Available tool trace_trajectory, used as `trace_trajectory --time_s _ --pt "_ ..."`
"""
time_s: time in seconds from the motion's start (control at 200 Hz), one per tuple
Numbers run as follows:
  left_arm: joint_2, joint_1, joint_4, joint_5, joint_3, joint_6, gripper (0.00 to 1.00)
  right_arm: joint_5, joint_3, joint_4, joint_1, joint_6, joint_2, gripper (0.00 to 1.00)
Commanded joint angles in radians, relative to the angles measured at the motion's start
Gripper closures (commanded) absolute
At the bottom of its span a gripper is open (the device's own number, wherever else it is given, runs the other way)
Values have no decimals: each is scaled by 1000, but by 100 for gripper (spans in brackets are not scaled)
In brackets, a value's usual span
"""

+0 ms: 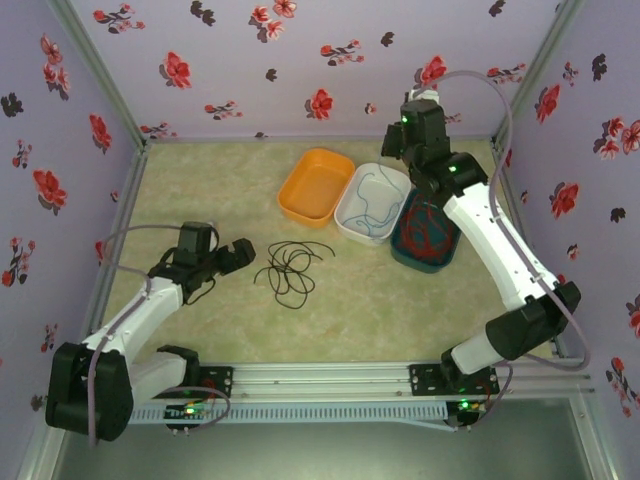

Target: Untangle the cables

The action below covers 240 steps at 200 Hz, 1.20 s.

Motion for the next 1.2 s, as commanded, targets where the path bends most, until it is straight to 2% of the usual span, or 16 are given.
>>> trace_trajectory --time_s 0.0,0.315,0.35,0.73,1.195 --pt "-10 8 -18 -14 31 20 0 -9 -34 38 -12 30 -9 100" --pt "-14 7 -18 -12 29 18 0 -17 -88 58 -24 58 1 100" --pt "-18 7 -20 -12 28 18 0 -49 -87 60 -26 60 8 100" --pt "-19 8 -22 -12 28 23 0 -102 -92 77 -49 62 95 100" --pt "-22 7 -20 2 18 17 0 -189 -31 48 -70 99 318 100"
